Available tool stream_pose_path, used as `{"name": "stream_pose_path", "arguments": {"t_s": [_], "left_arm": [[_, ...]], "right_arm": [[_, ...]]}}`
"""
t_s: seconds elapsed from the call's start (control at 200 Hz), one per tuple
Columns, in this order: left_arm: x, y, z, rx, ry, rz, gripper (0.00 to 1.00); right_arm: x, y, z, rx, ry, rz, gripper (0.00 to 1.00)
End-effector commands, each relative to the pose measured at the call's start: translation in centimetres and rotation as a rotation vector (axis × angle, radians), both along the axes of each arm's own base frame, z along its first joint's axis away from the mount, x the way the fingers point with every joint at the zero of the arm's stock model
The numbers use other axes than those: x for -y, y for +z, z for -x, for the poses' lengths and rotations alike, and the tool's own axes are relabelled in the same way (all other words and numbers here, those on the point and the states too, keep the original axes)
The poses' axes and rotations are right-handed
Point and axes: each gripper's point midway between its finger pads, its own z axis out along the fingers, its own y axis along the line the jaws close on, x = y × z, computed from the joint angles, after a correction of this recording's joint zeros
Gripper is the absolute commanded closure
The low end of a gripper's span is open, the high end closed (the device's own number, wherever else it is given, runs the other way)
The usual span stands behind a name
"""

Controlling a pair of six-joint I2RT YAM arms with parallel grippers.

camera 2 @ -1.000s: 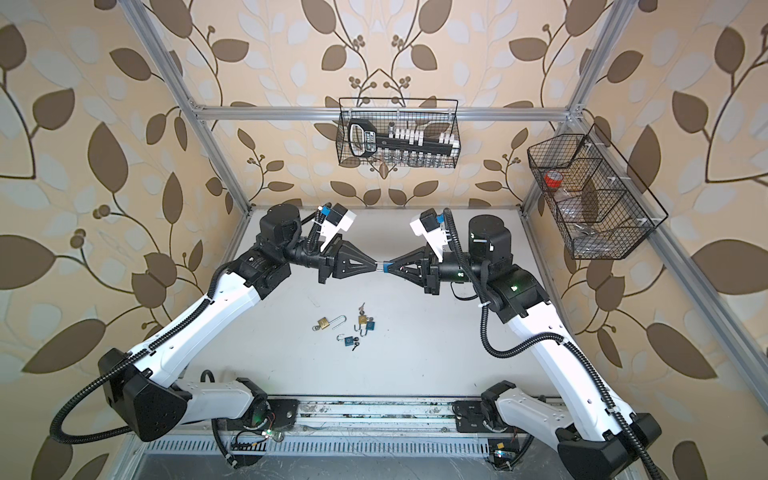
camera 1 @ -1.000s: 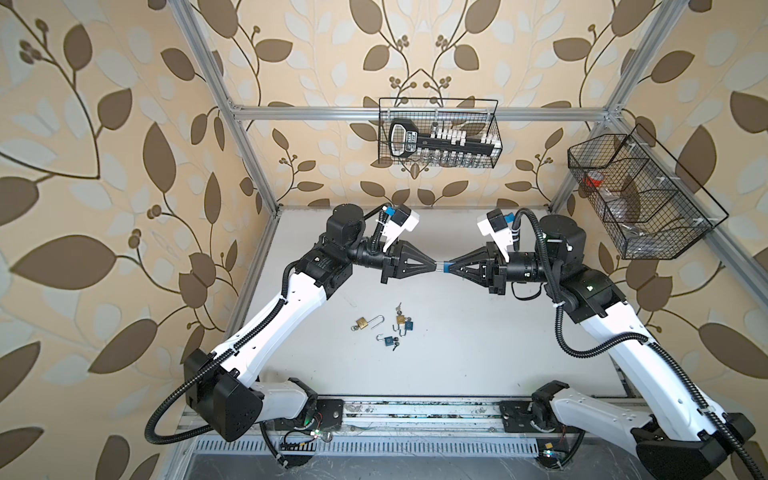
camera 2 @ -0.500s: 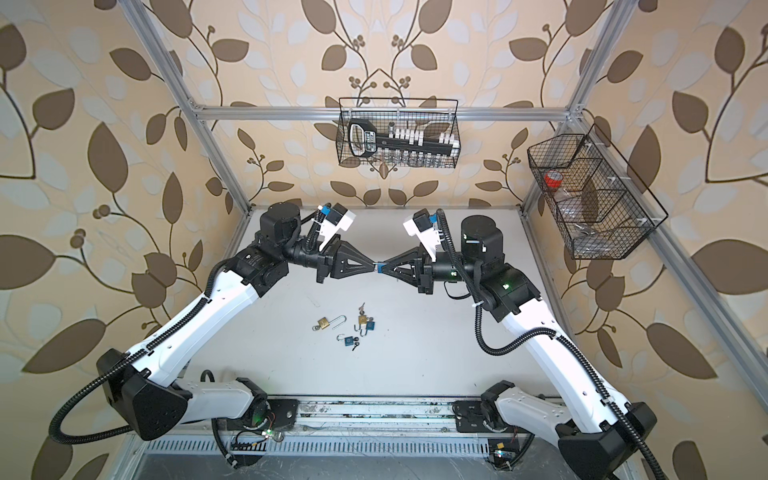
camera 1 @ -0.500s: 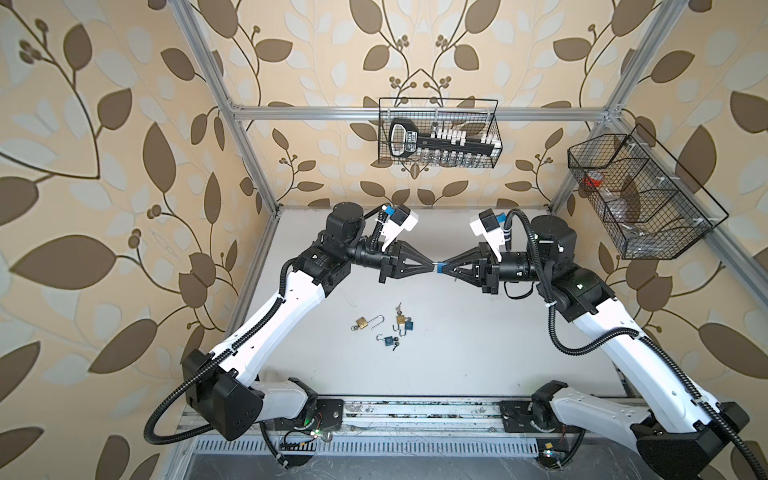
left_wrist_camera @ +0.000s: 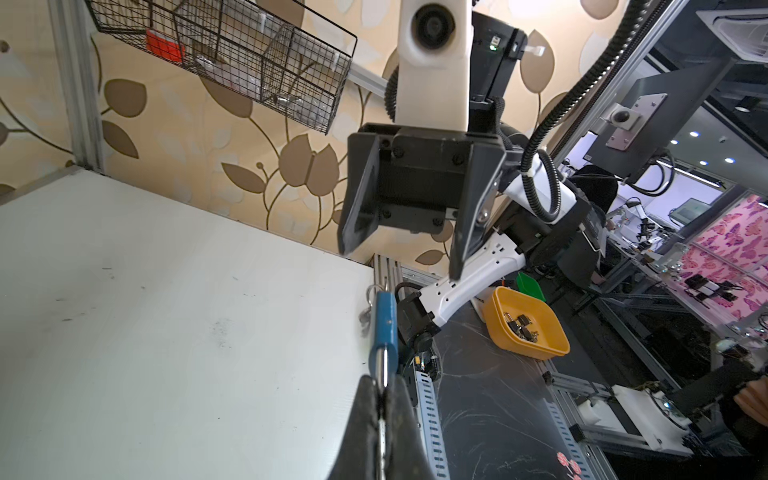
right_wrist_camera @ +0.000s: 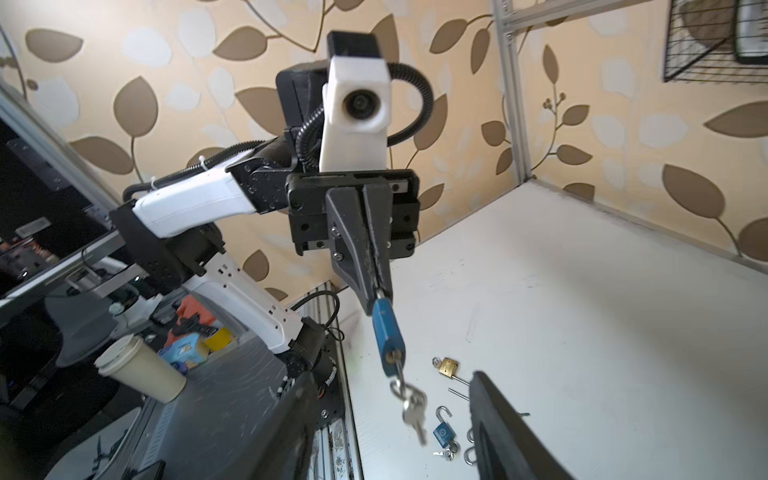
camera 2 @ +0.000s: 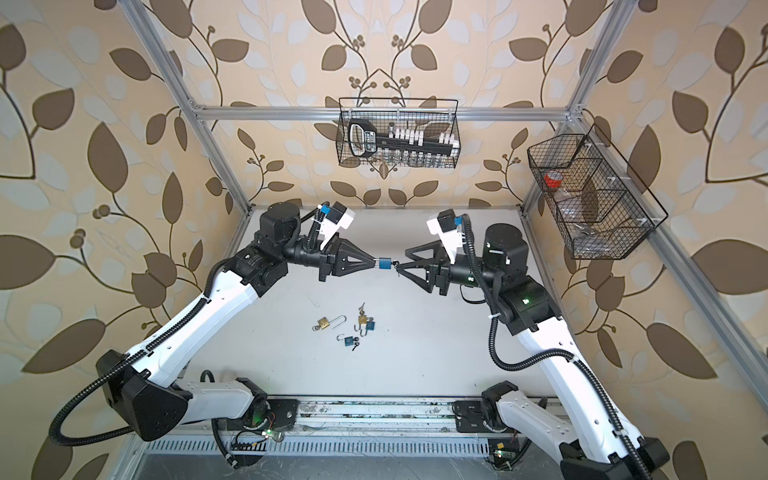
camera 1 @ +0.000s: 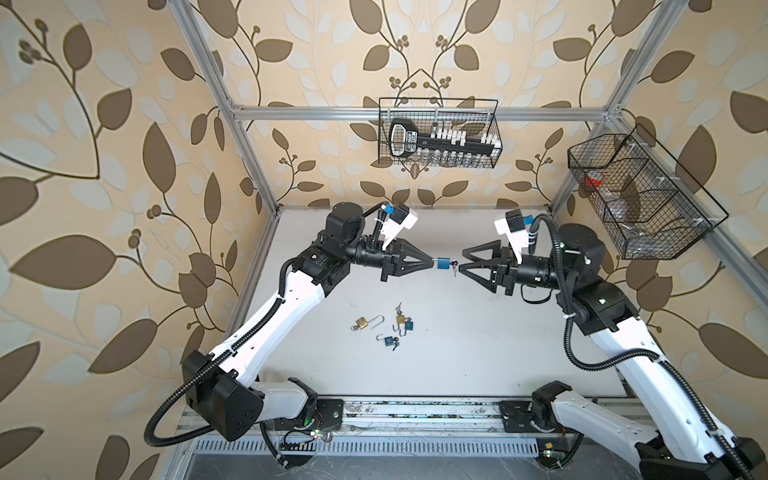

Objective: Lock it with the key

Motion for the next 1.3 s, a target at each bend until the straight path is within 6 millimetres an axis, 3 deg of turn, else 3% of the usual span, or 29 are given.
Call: {"name": "stream_pose_path", "arguments": {"t_s": [0.0,0.21,0.465,0.675,1.115,1.295], "left_arm": [[-0.6,2.8,1.0,0.111,-0.023,0.044,1.0],[0.6,1.7,2.1,0.085,-0.096,0.018,1.0],[1.9,0.7,2.7,0.063,-0.136,-0.005,1.0],[2.2,0.3,2.7,0.056,-0.137,-0.013,1.0],[2.1,0.5,2.6,0.066,-0.125,-0.013,1.0],[2.1,0.4,2.6,0.064,-0.123,-0.015,1.0]], "right_arm": [[0.6,-0.7,-0.1,-0.037,-0.001,-0.007,0.41],[-0.3,-1.7,1.3,-0.078,0.138,0.005,0.49],[-0.3,-2.3,1.9,-0.075,0.169,0.034,0.58],[-0.3,-2.8,2.0,-0.085,0.172,0.04,0.67],[-0.4,-3.6,2.2,-0.119,0.188,0.053,0.7],[-0.4,-3.6,2.3,-0.114,0.189,0.05,0.81]]}}
